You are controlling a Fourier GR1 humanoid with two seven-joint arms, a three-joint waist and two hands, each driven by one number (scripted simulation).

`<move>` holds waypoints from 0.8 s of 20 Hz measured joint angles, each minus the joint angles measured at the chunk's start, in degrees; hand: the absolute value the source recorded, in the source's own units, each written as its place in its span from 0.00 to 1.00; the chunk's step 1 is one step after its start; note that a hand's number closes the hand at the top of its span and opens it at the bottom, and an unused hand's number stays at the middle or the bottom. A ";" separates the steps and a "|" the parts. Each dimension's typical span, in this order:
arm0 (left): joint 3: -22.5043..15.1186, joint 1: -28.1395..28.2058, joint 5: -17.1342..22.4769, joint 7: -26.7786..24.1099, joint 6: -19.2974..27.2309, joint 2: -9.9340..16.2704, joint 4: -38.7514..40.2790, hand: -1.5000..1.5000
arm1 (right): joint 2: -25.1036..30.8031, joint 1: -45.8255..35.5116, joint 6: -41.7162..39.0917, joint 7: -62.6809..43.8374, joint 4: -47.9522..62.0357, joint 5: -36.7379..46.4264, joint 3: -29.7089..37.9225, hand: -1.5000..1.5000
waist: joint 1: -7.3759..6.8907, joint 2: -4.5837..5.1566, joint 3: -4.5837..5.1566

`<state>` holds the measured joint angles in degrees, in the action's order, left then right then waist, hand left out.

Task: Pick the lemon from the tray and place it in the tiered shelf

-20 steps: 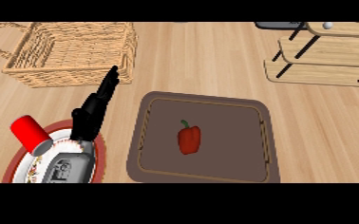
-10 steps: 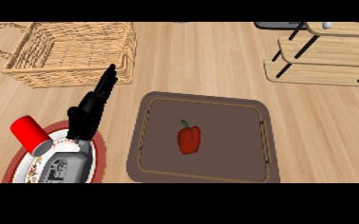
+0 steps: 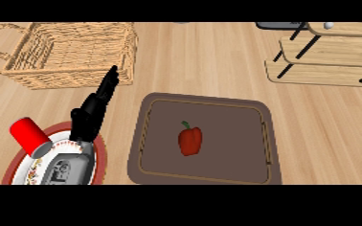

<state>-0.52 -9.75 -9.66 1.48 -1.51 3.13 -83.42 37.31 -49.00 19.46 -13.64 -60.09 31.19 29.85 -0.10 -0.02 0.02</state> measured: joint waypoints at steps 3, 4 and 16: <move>0.03 0.04 0.12 0.26 -0.31 0.16 0.09 0.50 | 0.93 -1.43 0.46 -0.70 -1.26 -3.55 2.96 0.00 | 0.06 -0.05 -0.02; 0.11 0.07 0.21 0.51 -0.37 0.25 -0.13 0.50 | 1.00 -1.74 0.71 -1.81 -2.69 -4.44 3.69 0.00 | 0.18 -0.12 -0.02; 0.81 0.60 -0.02 0.26 0.25 0.52 0.11 0.50 | 15.75 6.30 -9.06 -16.13 -6.46 -13.21 17.21 0.00 | 1.49 -0.33 0.00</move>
<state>0.30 -9.16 -9.68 1.74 -1.26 3.65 -83.31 53.06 -42.70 10.40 -29.77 -66.55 17.98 47.07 1.38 -0.35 0.02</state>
